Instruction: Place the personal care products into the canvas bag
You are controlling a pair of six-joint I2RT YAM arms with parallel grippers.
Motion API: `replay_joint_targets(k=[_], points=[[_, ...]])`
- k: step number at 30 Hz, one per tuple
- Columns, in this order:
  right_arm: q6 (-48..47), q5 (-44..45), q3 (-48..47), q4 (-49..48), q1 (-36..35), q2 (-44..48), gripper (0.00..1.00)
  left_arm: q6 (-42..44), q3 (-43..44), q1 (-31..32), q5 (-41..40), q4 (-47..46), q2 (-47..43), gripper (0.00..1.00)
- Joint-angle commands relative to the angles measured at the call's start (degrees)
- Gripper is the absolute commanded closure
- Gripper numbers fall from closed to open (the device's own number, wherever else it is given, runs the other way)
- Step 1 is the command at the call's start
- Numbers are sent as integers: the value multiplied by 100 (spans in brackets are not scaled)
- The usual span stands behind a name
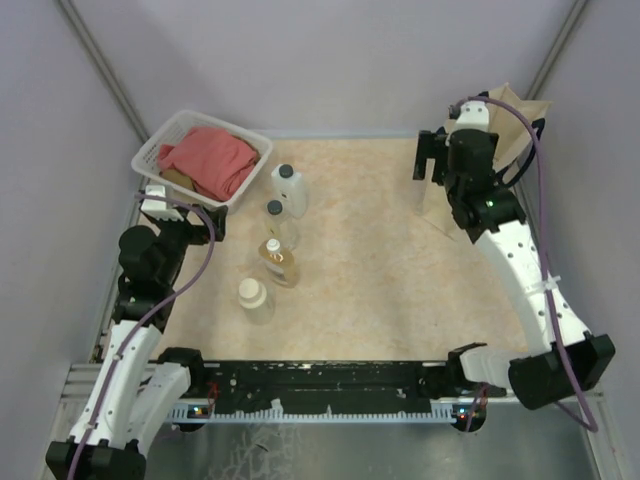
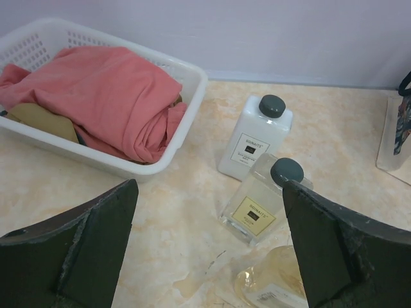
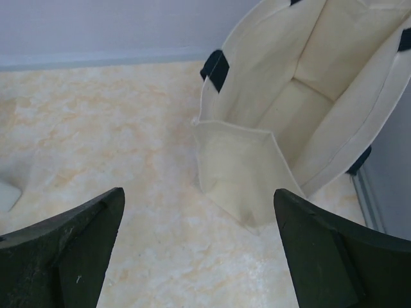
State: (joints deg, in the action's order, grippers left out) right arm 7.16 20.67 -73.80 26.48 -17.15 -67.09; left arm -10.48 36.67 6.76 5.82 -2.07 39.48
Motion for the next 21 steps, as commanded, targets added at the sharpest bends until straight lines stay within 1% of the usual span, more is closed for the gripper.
replay_joint_targets(k=[1,3,6,10,13,17,21], points=[[-823,547,-900,-128,-39,-712,1,-43,-54,34,-21,-32,-198,1],[-1134,622,-1182,-215,-16,-1131,1,-6,-70,27,-79,-3,-221,1],[-1353,355,-1479,-367,248,-1696,1,40,-121,28,-207,18,-240,1],[-1212,-414,-1720,-483,768,-2239,1,38,-142,34,-254,19,-268,1],[-1330,-294,-1923,-394,826,-2622,1,60,-123,28,-234,6,-279,1],[-1292,-510,-2039,-252,843,-3204,1,56,-111,27,-258,-23,-266,1],[-1085,-781,-1875,-143,840,-3385,1,62,-149,27,-297,-30,-275,1]])
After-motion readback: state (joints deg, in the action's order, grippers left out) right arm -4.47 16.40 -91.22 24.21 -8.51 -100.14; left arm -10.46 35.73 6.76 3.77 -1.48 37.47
